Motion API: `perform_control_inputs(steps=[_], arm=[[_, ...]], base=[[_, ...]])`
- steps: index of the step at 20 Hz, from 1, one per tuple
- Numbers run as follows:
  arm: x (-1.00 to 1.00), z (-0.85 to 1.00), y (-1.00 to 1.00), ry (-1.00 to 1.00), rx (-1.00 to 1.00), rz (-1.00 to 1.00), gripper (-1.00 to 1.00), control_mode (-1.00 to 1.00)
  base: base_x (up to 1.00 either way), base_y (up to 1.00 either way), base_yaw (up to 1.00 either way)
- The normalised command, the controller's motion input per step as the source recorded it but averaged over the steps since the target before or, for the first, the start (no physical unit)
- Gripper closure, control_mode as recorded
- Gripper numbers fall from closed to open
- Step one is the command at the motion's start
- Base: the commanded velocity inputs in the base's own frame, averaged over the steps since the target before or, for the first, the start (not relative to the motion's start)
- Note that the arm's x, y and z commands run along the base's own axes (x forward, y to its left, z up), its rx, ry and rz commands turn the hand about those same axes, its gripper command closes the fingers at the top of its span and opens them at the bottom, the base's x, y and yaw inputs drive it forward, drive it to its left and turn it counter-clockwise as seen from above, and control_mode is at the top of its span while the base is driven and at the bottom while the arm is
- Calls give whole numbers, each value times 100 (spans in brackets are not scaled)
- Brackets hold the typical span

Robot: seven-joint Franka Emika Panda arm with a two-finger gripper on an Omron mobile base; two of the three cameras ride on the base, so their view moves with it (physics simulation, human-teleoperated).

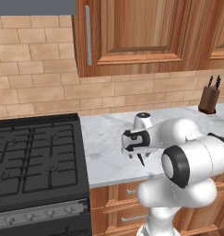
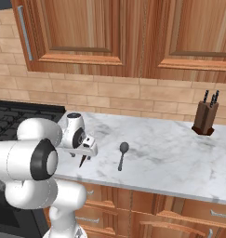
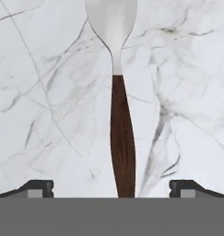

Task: Take the fork and place it on the left side of the plate. Then take the spoon and place it on the right side of the plate. Make sure they're directly next to the plate.

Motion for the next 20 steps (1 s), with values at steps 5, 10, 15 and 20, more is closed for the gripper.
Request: perform_control_inputs(steps=[5, 10, 15, 20], arm=[[13, -35, 7, -3, 0, 0, -100, -100], [9, -24, 0, -6, 0, 1, -100, -100], [8, -28, -2, -7, 0, 4, -100, -100], [0, -50, -4, -9, 0, 3, 100, -100]], base=[[0, 0, 0], [0, 0, 0], [0, 0, 0], [0, 0, 0]])
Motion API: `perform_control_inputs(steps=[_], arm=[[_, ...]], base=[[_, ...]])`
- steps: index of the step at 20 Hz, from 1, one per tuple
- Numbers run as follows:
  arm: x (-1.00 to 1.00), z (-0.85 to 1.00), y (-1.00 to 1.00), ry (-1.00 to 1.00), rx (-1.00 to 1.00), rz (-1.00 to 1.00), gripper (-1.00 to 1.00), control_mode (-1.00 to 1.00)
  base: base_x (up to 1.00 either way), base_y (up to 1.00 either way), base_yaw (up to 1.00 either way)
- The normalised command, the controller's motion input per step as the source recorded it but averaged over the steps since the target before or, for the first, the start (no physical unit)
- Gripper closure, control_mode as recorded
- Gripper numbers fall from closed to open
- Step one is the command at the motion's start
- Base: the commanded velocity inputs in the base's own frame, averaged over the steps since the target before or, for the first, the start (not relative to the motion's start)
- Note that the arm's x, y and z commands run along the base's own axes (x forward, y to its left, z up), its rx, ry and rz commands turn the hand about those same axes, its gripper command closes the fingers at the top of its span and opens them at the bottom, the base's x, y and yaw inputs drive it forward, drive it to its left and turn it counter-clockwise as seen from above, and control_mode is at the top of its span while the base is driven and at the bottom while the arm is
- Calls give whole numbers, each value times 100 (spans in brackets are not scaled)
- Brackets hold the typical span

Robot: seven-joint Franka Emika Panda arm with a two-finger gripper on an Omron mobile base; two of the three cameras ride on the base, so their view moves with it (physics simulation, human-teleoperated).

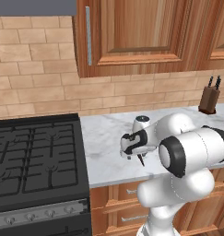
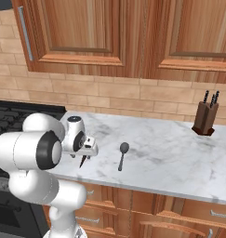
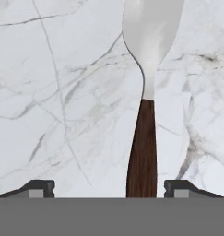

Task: Take the fork and place it on the left side of the plate. Then take the spoon and place it on the right side of the plate. Make sure they're directly next to the plate.

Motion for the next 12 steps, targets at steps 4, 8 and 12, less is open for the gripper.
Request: perform_control_inputs(steps=[4, 8, 12], arm=[[0, -52, -1, -10, 0, 1, 100, -100], [0, -35, 0, -6, 3, 0, 100, -100], [-3, -21, 0, -8, 2, 0, 100, -100]], base=[[0, 0, 0], [0, 0, 0], [0, 0, 0]])
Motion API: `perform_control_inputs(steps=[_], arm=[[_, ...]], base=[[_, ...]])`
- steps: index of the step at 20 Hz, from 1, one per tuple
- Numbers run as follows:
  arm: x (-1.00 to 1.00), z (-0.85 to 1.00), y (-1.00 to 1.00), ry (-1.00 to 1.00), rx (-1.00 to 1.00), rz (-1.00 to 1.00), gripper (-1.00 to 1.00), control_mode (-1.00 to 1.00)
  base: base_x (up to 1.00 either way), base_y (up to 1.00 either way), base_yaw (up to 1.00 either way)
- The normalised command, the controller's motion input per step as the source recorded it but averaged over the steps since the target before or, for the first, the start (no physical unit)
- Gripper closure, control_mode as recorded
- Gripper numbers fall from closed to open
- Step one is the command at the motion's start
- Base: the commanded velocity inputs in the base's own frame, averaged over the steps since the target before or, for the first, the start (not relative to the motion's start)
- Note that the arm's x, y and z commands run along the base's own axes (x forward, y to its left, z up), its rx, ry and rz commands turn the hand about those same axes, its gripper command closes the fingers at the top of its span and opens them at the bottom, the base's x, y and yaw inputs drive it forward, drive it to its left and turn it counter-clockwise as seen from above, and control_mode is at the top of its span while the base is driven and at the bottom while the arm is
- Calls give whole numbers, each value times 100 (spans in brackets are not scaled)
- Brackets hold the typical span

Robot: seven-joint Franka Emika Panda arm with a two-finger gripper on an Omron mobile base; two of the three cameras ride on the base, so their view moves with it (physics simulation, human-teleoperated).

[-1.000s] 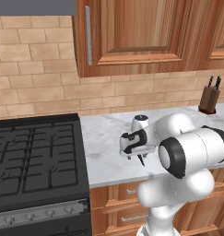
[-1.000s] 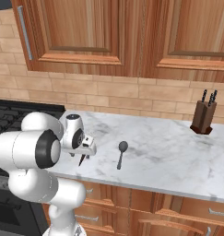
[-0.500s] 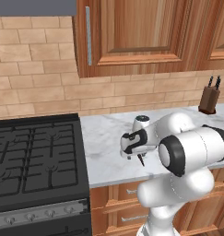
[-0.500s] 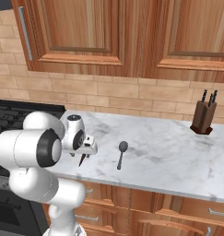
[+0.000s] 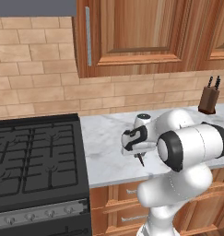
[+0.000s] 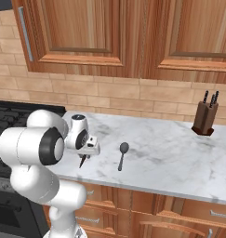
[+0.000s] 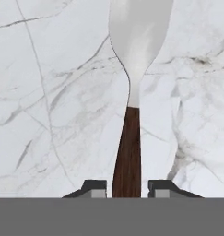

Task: Take the fork and place it on the left side of the plate. Then take the spoon and place it on the right side of the plate. Make sure they're directly next to the plate.

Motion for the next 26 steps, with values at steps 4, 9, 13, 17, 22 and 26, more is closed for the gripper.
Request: perform_control_inputs(steps=[4, 9, 13, 17, 22, 26], arm=[[-17, -24, 0, -15, 3, 0, 100, -100], [-18, -3, 0, -12, 1, 0, 100, -100], [-17, 39, 4, -11, 0, 0, 100, -100], [-31, 87, 0, -12, 0, 0, 100, -100], [-47, 99, 4, -7, 0, 0, 100, -100], [-68, 100, 14, -3, 0, 0, 100, -100]], base=[[0, 0, 0], [0, 0, 0], [0, 0, 0], [0, 0, 0], [0, 0, 0], [0, 0, 0]])
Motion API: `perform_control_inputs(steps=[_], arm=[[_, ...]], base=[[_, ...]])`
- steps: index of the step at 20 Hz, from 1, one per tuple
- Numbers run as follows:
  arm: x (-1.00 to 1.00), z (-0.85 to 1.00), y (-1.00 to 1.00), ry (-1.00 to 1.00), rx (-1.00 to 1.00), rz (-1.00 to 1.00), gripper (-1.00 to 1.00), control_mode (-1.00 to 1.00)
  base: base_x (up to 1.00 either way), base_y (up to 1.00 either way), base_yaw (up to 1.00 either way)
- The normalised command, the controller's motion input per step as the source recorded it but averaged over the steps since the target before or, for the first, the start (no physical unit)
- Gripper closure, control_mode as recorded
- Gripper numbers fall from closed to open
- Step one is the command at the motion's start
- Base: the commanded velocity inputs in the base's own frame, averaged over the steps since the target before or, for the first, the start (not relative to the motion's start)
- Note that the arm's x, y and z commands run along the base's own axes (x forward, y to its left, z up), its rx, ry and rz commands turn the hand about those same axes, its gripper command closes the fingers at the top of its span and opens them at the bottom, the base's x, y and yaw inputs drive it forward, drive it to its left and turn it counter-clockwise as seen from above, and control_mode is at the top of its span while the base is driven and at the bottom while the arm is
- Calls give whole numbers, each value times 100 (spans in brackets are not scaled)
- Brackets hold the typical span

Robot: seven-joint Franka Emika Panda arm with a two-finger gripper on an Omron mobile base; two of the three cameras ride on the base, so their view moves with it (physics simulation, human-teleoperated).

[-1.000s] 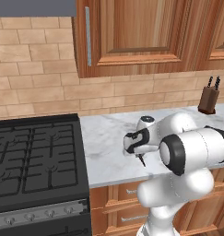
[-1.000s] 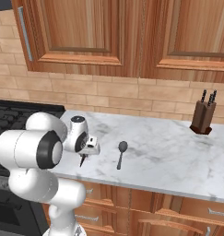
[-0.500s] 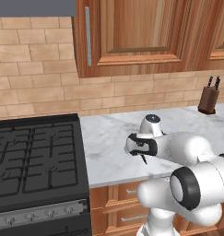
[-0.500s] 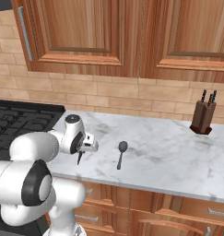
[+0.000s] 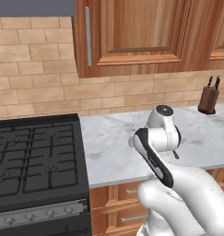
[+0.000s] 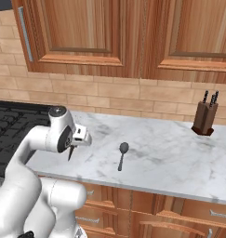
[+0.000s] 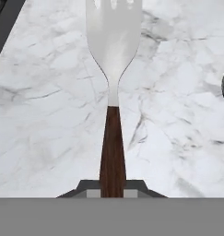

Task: Take the fork and place it on the left side of the plate. Then take the spoon and place it on the right side of the plate. Make sure they're directly next to the plate.

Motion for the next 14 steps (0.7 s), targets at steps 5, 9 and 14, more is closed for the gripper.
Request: perform_control_inputs(steps=[5, 9, 14], arm=[[-65, 100, 13, -1, 0, 0, 100, -100], [-76, 67, -2, -4, -1, -1, 100, -100], [-78, 15, -7, -9, 0, -7, 100, -100]], base=[[0, 0, 0], [0, 0, 0], [0, 0, 0]])
